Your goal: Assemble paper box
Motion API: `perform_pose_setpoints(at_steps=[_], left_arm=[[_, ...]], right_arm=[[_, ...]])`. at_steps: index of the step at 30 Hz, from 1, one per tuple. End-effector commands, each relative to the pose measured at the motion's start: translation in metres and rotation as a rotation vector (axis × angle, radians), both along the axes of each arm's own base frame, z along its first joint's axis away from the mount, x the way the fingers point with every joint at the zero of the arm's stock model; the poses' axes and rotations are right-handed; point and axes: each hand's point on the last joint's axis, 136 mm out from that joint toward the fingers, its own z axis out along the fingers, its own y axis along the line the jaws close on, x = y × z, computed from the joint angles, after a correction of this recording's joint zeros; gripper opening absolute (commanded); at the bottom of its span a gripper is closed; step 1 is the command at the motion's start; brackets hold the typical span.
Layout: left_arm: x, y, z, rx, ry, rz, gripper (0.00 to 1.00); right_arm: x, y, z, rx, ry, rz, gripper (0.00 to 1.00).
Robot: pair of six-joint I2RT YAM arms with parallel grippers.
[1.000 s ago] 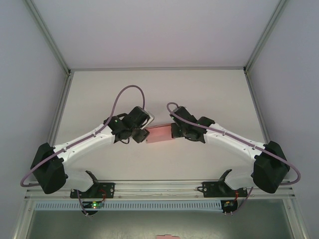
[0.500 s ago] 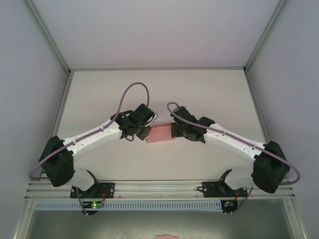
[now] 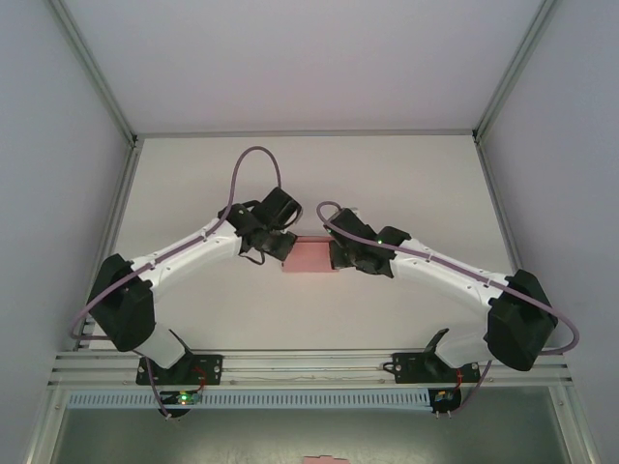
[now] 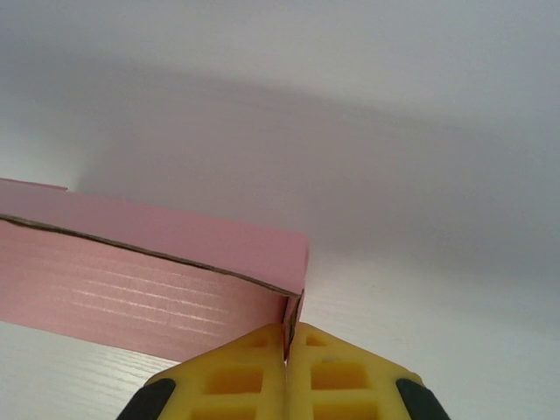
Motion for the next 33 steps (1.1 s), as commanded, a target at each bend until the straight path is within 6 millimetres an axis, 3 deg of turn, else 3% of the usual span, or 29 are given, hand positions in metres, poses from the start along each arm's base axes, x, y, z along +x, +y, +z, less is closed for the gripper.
perform_pose_setpoints(at_steps=[1, 7, 13, 16, 22, 29, 33], left_arm=[[-0.002, -0.01, 0.018, -0.152, 0.133, 0.137, 0.0], [0.002, -0.021, 0.021, -0.286, 0.194, 0.232, 0.0], [0.005, -0.007, 0.022, -0.273, 0.165, 0.296, 0.0], [0.007, 0.007, 0.01, -0.207, 0.126, 0.325, 0.0], [0.007, 0.009, -0.015, -0.249, 0.089, 0.358, 0.0], [-0.007, 0.013, -0.035, -0.305, 0.01, 0.32, 0.0], [-0.019, 0.016, -0.05, -0.162, -0.064, 0.222, 0.0]], right_arm=[[-0.016, -0.001, -0.017, -0.077, 0.068, 0.049, 0.0], [-0.018, 0.006, -0.02, -0.066, 0.07, 0.067, 0.0], [-0.021, 0.008, -0.021, -0.042, 0.067, 0.07, 0.0], [-0.022, 0.009, -0.025, -0.032, 0.074, 0.066, 0.0], [-0.023, 0.011, -0.031, -0.025, 0.083, 0.064, 0.0], [-0.022, 0.008, -0.041, -0.008, 0.039, 0.056, 0.0], [-0.022, 0.012, -0.053, 0.022, -0.01, 0.107, 0.0]])
